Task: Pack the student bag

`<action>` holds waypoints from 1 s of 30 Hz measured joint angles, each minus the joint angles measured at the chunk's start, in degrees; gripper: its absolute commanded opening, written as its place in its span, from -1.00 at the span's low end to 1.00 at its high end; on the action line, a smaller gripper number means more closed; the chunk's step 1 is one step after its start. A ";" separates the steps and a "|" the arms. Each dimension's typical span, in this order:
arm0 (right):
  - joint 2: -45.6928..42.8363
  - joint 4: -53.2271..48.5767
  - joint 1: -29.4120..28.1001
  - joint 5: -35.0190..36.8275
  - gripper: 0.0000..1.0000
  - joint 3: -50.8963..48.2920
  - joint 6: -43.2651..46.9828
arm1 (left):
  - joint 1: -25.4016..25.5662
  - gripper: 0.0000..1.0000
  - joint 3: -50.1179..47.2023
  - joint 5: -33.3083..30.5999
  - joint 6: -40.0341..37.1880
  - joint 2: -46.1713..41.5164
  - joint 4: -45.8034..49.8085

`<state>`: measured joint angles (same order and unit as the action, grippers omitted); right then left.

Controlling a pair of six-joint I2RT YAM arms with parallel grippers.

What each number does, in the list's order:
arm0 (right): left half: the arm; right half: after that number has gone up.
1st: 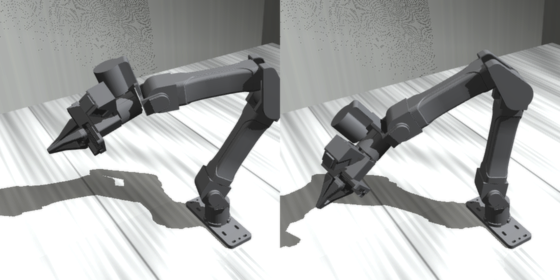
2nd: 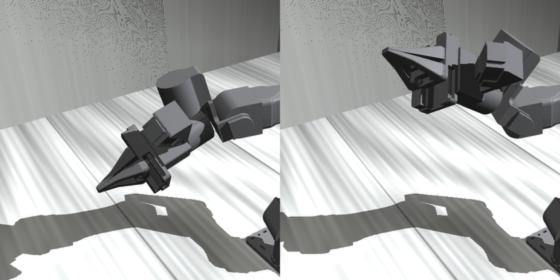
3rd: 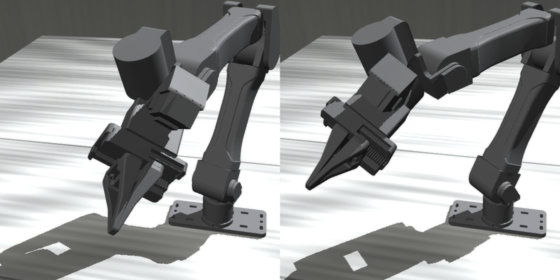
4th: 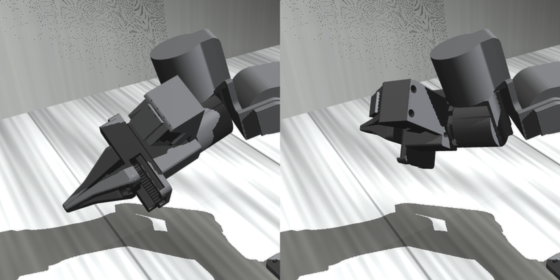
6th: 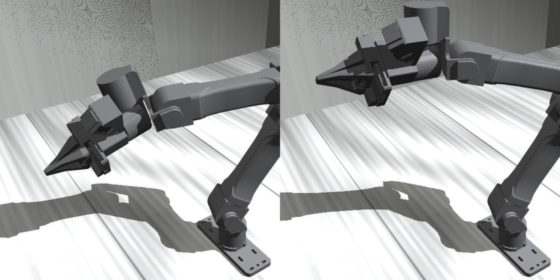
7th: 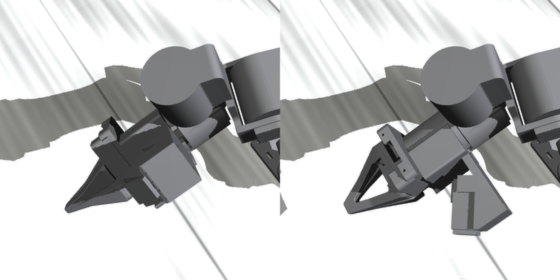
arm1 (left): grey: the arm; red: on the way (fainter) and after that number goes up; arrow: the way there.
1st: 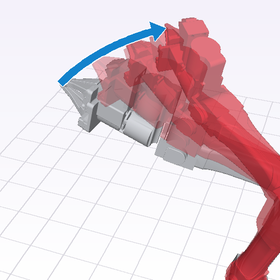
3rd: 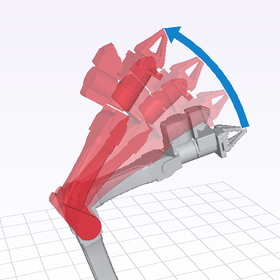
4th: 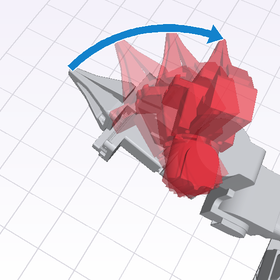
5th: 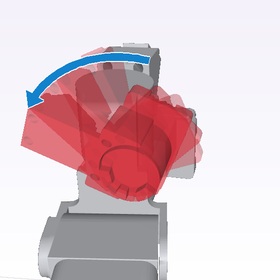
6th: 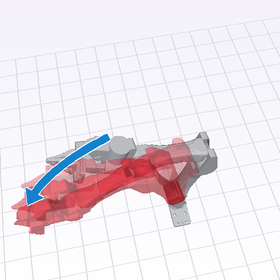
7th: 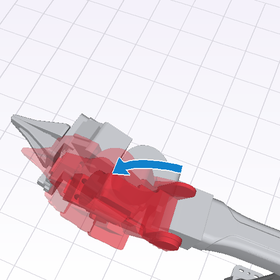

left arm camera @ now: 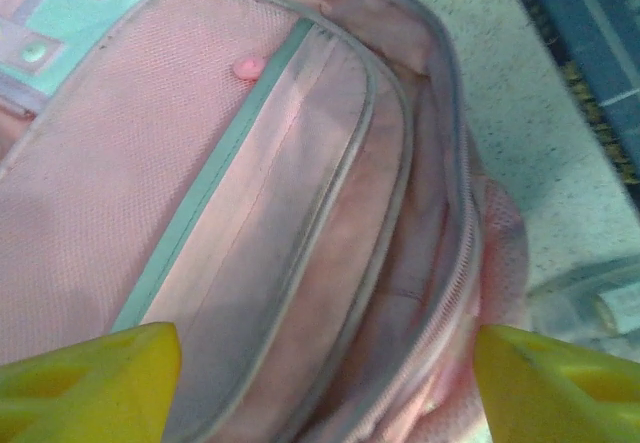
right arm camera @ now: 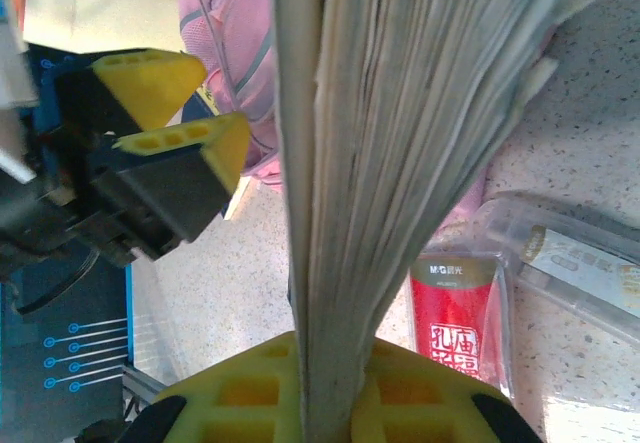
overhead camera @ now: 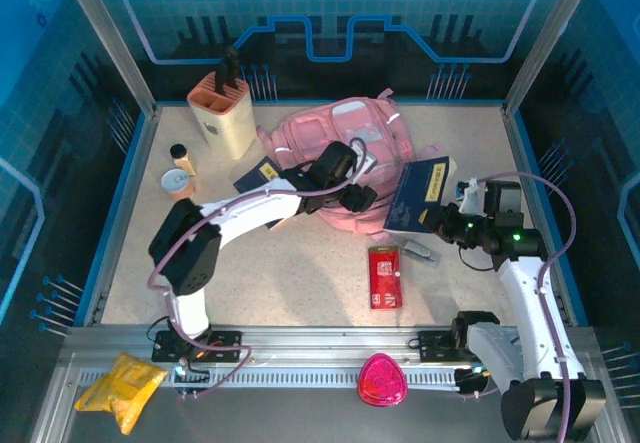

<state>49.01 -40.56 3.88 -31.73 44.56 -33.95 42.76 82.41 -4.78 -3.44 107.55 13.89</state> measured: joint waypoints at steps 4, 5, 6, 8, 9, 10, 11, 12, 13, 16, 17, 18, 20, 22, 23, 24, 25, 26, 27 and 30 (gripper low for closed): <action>1.29 -0.02 0.42 -0.15 -0.97 0.00 0.50 | 0.13 0.56 6.36 0.07 -2.73 6.67 2.82; 1.62 0.02 0.44 -0.20 -0.96 -0.07 0.59 | 0.17 0.56 7.15 0.07 -2.99 7.74 3.30; 1.81 0.15 0.55 -0.24 -0.97 -0.26 0.61 | 0.26 0.55 7.74 0.07 -3.15 8.52 3.78; 2.14 0.15 0.70 -0.37 -0.97 -0.70 0.59 | 0.48 0.51 8.83 0.11 -3.15 10.08 4.70; 2.36 0.09 0.70 -0.42 -0.96 -0.76 0.59 | 0.57 0.48 9.07 0.24 -3.15 10.47 5.07; 2.60 0.11 0.70 -0.46 -0.97 -0.76 0.61 | 0.68 0.46 9.16 0.59 -3.10 10.69 5.46; 2.80 0.15 0.70 -0.46 -0.97 -0.76 0.61 | 0.87 0.43 9.16 0.94 -3.08 10.73 5.81; 2.91 0.15 0.72 -0.46 -0.97 -0.79 0.61 | 1.07 0.41 9.18 1.14 -3.08 10.73 6.03; 2.99 0.17 0.72 -0.48 -0.97 -0.79 0.61 | 1.33 0.39 9.42 1.20 -3.10 10.73 6.36; 2.99 0.15 0.81 -0.61 -0.98 -0.79 0.87 | 2.34 0.33 10.10 1.77 -3.08 10.73 7.34; 2.99 0.13 0.83 -0.61 -0.98 -0.81 1.07 | 2.71 0.30 10.19 2.47 -3.10 10.73 7.58; 2.99 0.07 0.98 -0.61 -0.98 -0.79 1.27 | 3.04 0.29 10.23 3.10 -3.10 10.73 7.96; 2.99 0.02 1.51 -0.57 -0.98 -0.81 1.68 | 3.61 0.25 10.23 4.22 -3.08 10.73 8.85; 2.99 0.00 1.95 -0.57 -0.98 -0.79 1.90 | 3.93 0.18 10.23 4.61 -3.08 10.73 9.38; 2.99 0.02 2.10 -0.59 -0.98 -0.81 1.95 | 4.02 0.13 10.23 4.61 -3.13 10.73 9.53; 3.04 0.00 2.21 -0.61 -0.98 -0.81 2.10 | 4.02 0.06 10.51 4.59 -3.15 10.93 10.10; 3.04 0.02 2.29 -0.61 -0.98 -0.81 2.14 | 4.02 -0.02 11.08 4.55 -3.30 11.37 10.60; 3.06 0.02 2.32 -0.66 -0.98 -0.81 2.16 | 4.02 -0.08 11.74 4.33 -3.41 11.91 10.91; 3.06 0.02 2.43 -0.68 -0.98 -0.81 2.32 | 4.02 -0.13 12.39 4.11 -3.65 12.55 11.17; 3.10 0.00 2.67 -0.83 -0.99 -0.81 2.54 | 3.89 -0.23 13.05 3.56 -4.17 13.84 11.37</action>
<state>52.12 -40.56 6.55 -32.56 43.75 -31.42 46.65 95.46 -1.21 -7.62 121.38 25.26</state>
